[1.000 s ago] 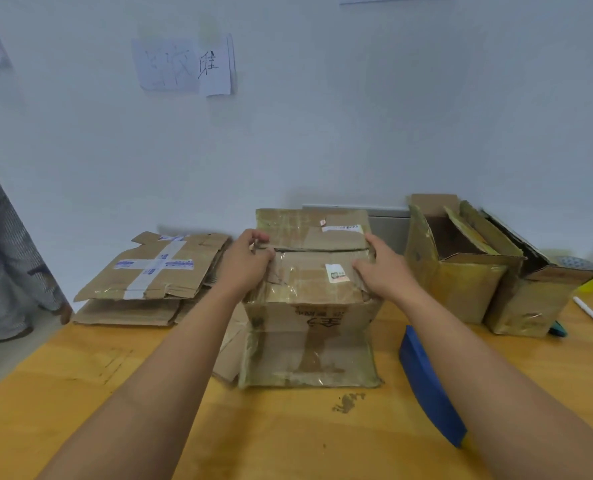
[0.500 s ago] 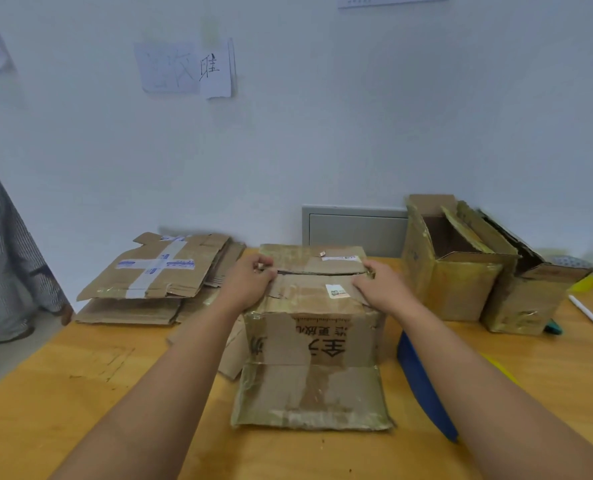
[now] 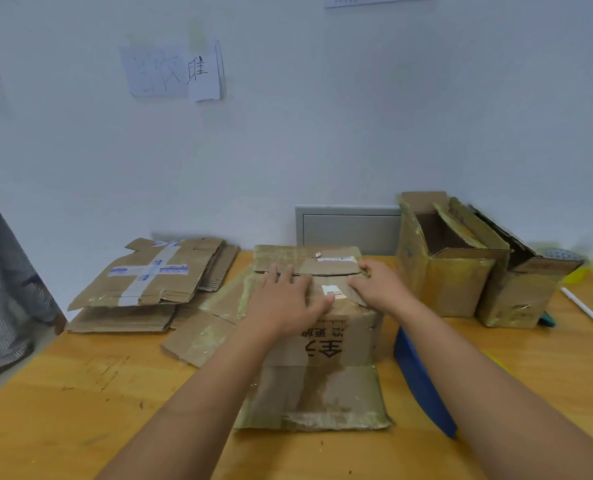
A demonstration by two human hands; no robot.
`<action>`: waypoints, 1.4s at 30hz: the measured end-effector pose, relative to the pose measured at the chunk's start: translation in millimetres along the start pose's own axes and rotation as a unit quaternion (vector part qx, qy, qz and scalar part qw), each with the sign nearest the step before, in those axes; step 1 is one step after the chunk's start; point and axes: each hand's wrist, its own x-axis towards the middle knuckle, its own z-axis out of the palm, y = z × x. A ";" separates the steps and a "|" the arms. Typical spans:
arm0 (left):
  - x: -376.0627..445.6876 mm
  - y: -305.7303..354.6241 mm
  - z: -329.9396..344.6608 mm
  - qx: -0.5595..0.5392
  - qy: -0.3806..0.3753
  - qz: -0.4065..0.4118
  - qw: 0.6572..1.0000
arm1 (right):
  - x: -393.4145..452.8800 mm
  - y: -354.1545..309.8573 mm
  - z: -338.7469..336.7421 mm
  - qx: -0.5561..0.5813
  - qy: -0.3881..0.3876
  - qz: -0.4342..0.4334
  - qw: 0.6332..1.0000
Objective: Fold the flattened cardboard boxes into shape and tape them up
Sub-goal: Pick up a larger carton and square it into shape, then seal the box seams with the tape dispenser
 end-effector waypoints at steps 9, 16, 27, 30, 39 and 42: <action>-1.1 7.8 10.7 -0.007 -0.003 0.007 1.000 | -17.6 0.4 -8.9 0.011 -0.043 -0.010 0.999; -1.5 5.7 10.5 0.007 0.002 0.014 1.000 | -71.1 31.0 -50.6 -0.072 0.037 0.005 0.997; -2.3 7.7 6.6 0.006 0.003 0.003 1.000 | -159.5 61.4 -43.8 -0.341 -0.022 0.103 0.934; -6.0 9.1 5.4 0.001 0.001 0.000 1.000 | -171.3 62.6 -37.2 -0.347 -0.041 0.076 0.934; -11.3 11.3 0.4 -0.014 -0.016 -0.004 1.000 | -158.8 27.6 -75.8 -0.208 0.036 0.025 0.977; -6.9 10.4 0.0 -0.019 -0.025 -0.009 0.999 | -142.6 1.5 -87.2 -0.155 0.068 -0.030 0.985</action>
